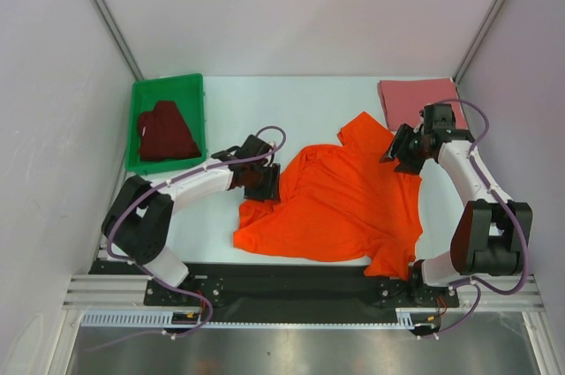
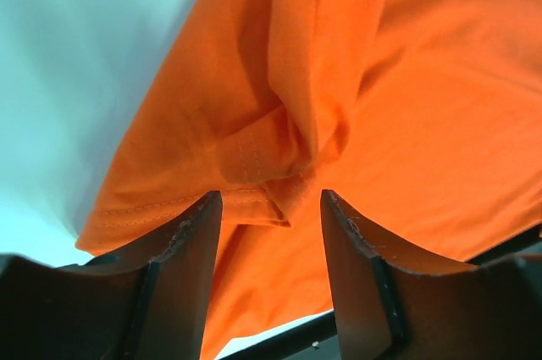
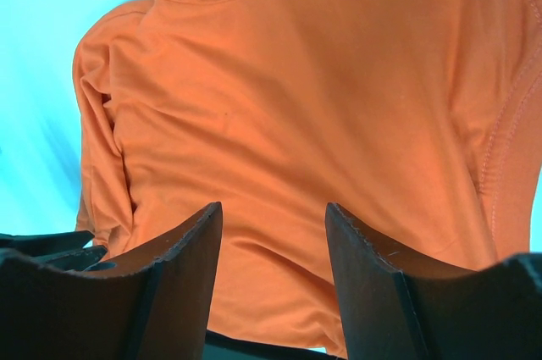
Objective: Fold and stack the t-shirts
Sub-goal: Flatten the tshirt out
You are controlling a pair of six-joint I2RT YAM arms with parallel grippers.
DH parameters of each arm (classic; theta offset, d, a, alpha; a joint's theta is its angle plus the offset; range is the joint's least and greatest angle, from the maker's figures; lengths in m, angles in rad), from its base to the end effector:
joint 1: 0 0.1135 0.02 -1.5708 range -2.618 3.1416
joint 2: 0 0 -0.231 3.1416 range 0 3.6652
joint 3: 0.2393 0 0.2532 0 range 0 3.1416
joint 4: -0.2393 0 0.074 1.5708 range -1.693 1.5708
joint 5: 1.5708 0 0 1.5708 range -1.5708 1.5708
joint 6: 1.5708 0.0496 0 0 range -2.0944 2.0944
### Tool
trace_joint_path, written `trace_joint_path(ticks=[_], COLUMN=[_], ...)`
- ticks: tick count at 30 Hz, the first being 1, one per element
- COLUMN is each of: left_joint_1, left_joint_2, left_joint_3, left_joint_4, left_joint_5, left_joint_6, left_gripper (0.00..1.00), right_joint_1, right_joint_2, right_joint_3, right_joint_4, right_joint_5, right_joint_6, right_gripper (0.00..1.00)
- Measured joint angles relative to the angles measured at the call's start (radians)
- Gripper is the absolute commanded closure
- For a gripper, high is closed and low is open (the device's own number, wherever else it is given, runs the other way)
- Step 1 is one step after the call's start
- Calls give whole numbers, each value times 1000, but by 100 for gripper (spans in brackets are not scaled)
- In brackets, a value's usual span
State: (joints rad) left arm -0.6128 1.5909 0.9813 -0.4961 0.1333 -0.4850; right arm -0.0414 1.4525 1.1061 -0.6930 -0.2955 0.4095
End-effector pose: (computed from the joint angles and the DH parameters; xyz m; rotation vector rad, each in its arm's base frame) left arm 0.2546 -0.1871 0.1427 0.2206 2.7619 -0.5001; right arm 0.3064 0.0018 0.2111 0.4835 2.5839 0.5151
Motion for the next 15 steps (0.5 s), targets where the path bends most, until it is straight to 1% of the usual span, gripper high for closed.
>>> trace_joint_path(ticks=[3,12,15], left_joint_1=[0,16,18], left_joint_2=[29,77,77], left_joint_3=[9,10,11], left_joint_4=[-3,14,24], left_joint_5=[-13,-31,-34], left_joint_6=[8,32,45], left_gripper=[45,55,55], right_joint_1=[0,0,4], right_joint_2=[9,11,11], right_joint_3=[0,0,0], right_joint_4=[6,6,6], right_joint_5=[-3,-5,-5], right_joint_6=[0,-2,-1], right_gripper=[42,42,42])
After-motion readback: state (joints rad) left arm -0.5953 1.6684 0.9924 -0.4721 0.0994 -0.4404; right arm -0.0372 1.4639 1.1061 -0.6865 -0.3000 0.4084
